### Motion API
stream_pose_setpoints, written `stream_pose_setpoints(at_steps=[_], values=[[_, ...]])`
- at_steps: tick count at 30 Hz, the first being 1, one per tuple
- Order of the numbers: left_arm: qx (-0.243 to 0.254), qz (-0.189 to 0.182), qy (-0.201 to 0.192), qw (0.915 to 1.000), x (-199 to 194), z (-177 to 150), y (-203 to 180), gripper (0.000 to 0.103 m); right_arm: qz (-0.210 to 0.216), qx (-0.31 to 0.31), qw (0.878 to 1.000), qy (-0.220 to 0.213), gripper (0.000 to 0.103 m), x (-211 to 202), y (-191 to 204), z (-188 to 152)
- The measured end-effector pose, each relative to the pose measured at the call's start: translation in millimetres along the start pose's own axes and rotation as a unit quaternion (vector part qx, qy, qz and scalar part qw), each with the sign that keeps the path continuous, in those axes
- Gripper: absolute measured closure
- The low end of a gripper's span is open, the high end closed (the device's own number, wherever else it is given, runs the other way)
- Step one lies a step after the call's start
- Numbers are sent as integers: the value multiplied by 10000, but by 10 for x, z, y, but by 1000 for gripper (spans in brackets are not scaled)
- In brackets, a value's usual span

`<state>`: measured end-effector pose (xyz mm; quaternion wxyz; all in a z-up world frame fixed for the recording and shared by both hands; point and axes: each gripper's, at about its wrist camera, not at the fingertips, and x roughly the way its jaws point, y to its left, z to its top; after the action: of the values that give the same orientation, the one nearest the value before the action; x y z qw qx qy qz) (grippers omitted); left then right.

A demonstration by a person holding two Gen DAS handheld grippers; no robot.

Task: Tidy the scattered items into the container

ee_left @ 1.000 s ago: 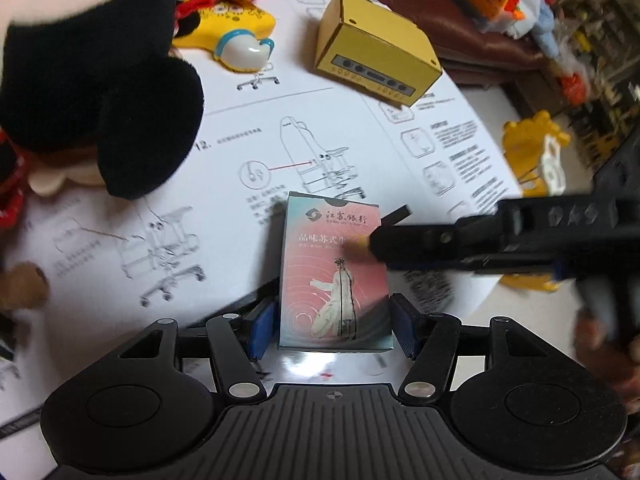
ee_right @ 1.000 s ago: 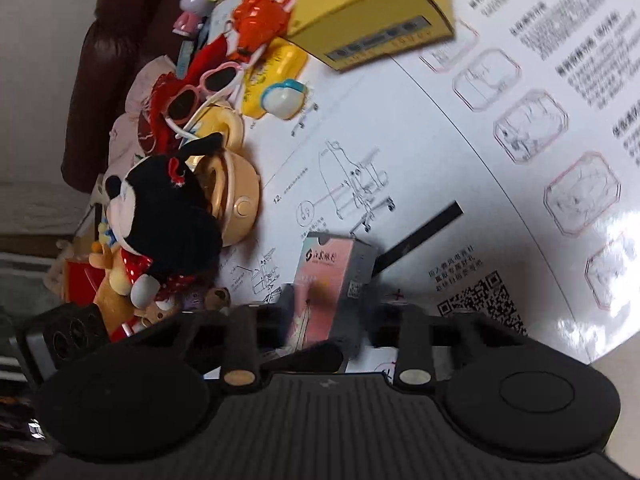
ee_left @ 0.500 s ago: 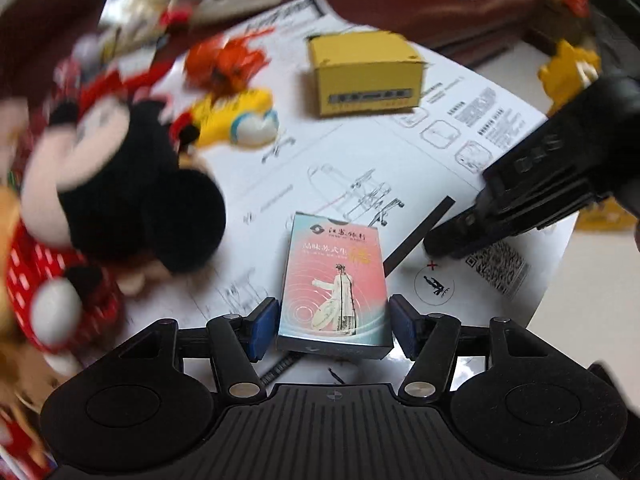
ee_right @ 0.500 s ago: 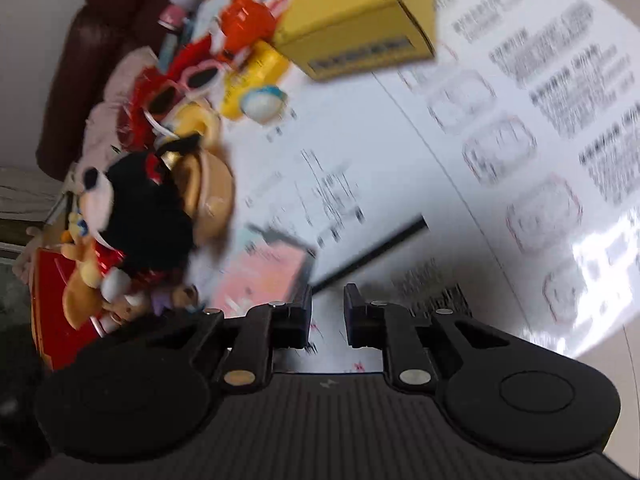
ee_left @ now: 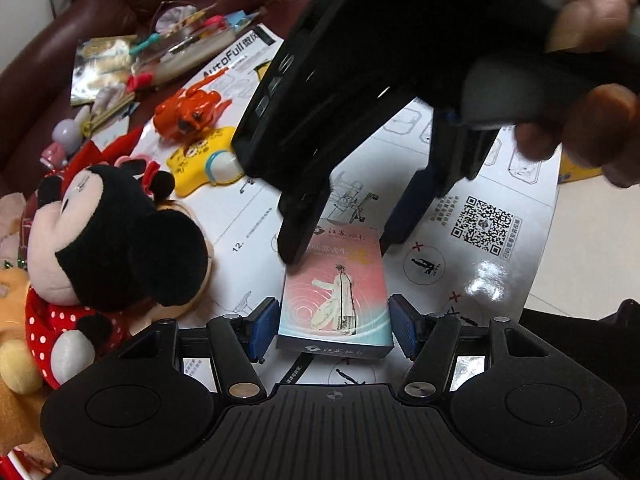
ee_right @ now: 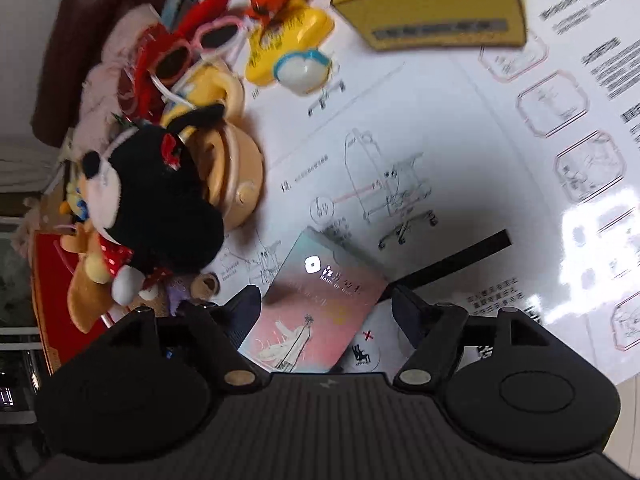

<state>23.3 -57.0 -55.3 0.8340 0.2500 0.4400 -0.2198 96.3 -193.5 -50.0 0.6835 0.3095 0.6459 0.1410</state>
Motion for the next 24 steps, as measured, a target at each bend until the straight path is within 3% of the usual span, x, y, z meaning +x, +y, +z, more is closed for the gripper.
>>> stream_pose_setpoints(at_steps=[5, 10, 11, 13, 14, 17, 19, 24], values=[[-1, -85, -22, 10000, -12, -40, -5, 41, -108, 202, 9997, -28, 26, 54, -13, 27], [-143, -184, 48, 9997, 25, -60, 62, 41, -89, 261, 9995, -142, 33, 39, -27, 7], [-201, -189, 160, 9995, 61, -60, 85, 41, -95, 365, 9992, -159, 38, 25, -49, 8], [-317, -175, 374, 9986, 102, -92, 100, 41, -90, 547, 9984, -124, 66, 11, -100, 27], [-383, -212, 415, 9982, 131, -104, 124, 41, -95, 570, 9983, -81, 68, 23, -106, 37], [-700, -497, 387, 9956, 143, -98, 192, 42, -232, 452, 9987, -46, 59, 52, -67, 37], [-1084, -809, 401, 9900, 147, -96, 279, 42, -174, 544, 9983, -76, 38, 61, -59, 39], [-2317, -1589, 454, 9587, 200, -193, 645, 42, -159, 274, 9993, -179, 36, 59, 17, 32]])
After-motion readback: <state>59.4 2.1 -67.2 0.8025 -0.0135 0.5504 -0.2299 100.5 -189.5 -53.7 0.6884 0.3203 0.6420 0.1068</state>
